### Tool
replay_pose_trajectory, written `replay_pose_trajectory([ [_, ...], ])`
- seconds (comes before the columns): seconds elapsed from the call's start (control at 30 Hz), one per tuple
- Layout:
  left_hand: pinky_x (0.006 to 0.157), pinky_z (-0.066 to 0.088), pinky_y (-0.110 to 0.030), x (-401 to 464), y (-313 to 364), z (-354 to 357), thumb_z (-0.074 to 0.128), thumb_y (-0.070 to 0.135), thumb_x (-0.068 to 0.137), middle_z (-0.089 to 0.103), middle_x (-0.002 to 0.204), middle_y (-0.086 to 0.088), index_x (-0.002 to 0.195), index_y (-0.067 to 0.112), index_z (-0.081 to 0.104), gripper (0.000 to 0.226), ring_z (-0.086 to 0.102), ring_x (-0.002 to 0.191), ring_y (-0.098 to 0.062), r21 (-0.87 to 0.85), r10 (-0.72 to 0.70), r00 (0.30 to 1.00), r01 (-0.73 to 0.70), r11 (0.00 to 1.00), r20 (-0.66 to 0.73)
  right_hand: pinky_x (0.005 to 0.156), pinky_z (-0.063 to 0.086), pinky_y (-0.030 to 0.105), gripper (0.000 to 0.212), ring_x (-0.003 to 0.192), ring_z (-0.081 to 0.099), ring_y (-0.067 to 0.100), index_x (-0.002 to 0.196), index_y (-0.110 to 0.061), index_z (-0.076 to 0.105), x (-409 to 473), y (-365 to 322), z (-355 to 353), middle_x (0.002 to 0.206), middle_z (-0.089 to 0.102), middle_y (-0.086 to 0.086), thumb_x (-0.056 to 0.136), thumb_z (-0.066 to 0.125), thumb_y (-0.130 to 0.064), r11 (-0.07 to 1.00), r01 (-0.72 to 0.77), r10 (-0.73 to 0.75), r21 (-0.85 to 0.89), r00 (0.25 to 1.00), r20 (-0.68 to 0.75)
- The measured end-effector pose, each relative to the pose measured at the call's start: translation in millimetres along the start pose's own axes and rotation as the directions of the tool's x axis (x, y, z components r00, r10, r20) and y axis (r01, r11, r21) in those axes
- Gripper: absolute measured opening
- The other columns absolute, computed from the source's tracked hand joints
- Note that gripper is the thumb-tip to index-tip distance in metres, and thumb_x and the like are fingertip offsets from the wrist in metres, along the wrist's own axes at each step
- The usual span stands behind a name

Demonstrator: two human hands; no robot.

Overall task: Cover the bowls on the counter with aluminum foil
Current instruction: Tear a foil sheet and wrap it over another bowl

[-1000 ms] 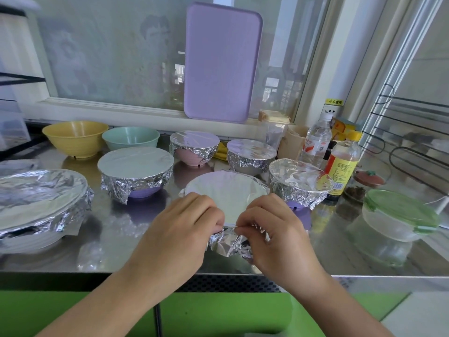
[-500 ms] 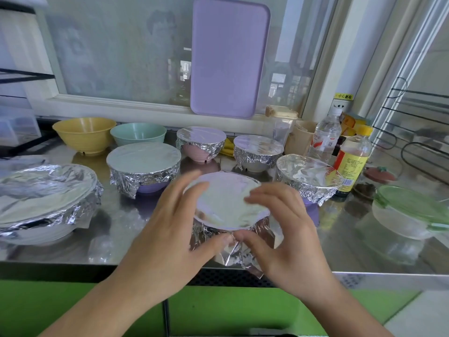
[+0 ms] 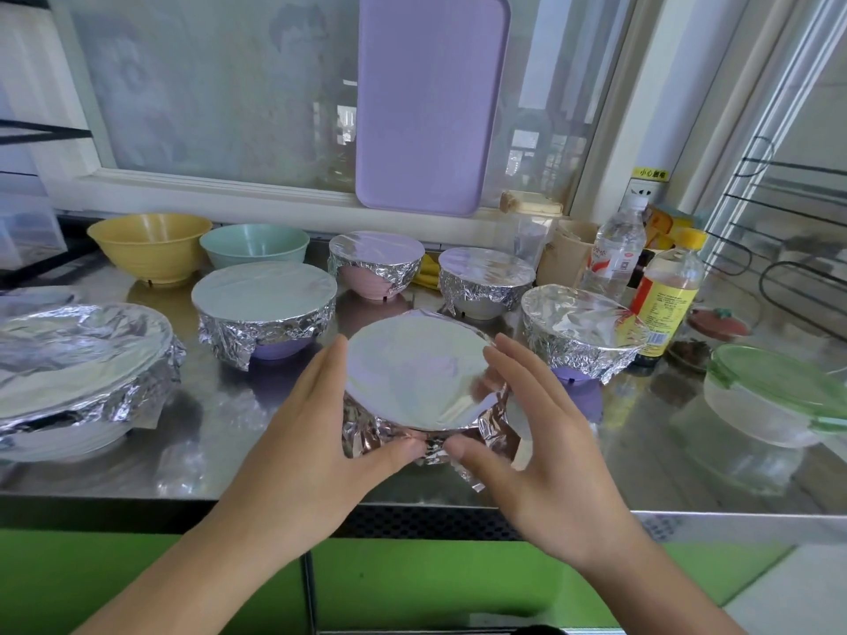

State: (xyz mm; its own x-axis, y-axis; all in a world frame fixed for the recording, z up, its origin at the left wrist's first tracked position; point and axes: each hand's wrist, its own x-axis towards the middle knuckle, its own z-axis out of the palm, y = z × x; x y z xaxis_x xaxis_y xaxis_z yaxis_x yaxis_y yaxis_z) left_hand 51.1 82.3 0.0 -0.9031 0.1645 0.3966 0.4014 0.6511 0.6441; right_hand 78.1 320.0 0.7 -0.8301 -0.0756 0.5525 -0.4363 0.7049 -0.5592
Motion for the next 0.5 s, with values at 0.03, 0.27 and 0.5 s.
replay_pose_trajectory([
  [0.03,0.124,0.031,-0.035,-0.8,0.1,-1.6,0.069,0.082,0.069,0.017,0.167,0.025,0.165,0.036,0.008,0.123,0.024,0.151,0.002,0.015,-0.015,1.0,0.015,1.0,0.003,0.114,0.029,0.008,0.07,0.15,0.035,-0.005,0.149,-0.025,0.057,1.0,-0.1,-3.3,0.161,0.042,-0.018,0.088,0.078,-0.053,1.0,0.014,-0.014,0.026,1.0,-0.017],
  [0.27,0.098,0.04,-0.014,-8.4,21.3,1.6,0.072,0.052,0.087,0.046,0.144,0.023,0.133,0.038,0.063,0.048,0.049,0.136,-0.006,0.051,0.297,0.951,-0.293,0.955,-0.09,0.094,0.051,0.031,0.021,0.112,0.066,0.021,0.092,-0.024,0.082,0.1,6.9,0.2,0.109,0.069,-0.009,0.081,0.09,-0.008,0.983,0.133,-0.115,0.129,0.984,-0.136],
  [0.5,0.09,0.049,-0.025,-6.1,25.5,14.9,0.079,0.025,0.093,0.062,0.118,0.014,0.092,0.023,0.076,0.004,0.061,0.114,-0.013,0.051,0.434,0.877,-0.434,0.9,-0.206,0.083,0.052,0.029,0.007,0.097,0.07,0.022,0.09,-0.021,0.084,2.0,8.9,-1.0,0.097,0.071,-0.008,0.087,0.086,-0.015,0.961,0.16,-0.123,0.224,0.978,-0.169],
])
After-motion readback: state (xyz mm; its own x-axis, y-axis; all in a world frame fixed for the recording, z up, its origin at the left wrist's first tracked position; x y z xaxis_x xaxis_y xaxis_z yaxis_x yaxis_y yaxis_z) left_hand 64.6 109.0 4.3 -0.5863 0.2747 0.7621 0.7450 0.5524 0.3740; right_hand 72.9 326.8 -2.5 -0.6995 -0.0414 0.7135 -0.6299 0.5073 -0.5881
